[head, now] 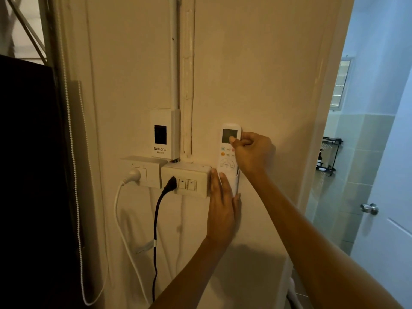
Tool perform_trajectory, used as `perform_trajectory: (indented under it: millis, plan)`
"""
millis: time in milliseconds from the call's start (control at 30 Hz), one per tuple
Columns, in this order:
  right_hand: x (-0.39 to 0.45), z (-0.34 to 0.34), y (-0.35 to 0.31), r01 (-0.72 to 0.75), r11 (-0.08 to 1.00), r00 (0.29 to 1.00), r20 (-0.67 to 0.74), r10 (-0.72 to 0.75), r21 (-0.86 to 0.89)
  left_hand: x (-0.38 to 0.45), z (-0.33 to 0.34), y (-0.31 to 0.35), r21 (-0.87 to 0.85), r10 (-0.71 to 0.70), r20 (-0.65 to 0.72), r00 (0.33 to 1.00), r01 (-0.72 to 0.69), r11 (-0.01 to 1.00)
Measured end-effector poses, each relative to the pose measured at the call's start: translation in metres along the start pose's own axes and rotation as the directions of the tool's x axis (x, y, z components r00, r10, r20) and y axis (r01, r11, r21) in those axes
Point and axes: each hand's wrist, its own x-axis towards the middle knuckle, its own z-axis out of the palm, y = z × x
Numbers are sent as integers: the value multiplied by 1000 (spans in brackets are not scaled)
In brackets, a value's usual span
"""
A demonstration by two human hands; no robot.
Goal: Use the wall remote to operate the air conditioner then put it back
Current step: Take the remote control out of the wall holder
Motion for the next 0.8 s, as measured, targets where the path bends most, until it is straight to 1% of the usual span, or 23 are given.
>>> perform_trajectory:
  millis: [100,200,300,433,567,700,800]
  plan:
    - [15,-5,-13,0,1000,999,-39,-1,-3,0,1,-1,30,2,14,1000,-2,1000]
    - [25,-8,-20,36,999,999,1,-36,-38,-1,0,0,48,-27,31,999,26,999]
    - [24,-10,-18,40,999,999,7,-40,-32,-1,-1,1,51,-26,35,999,25,998]
    - [26,-17,-24,38,999,999,10,-38,-1,0,-3,2,-2,-13,53,999,13,1000]
    - [30,-27,-31,59,998,998,7,-60,38,0,-4,3,-21,-45,64,997,46,999]
    - [30,-35,-30,5,997,1000,25,-7,73,1,-11,5,-25,-67,101,993,69,997]
    - [25,-41,-25,-35,996,999,43,32,88,1,-23,8,-76,-59,139,989,70,995]
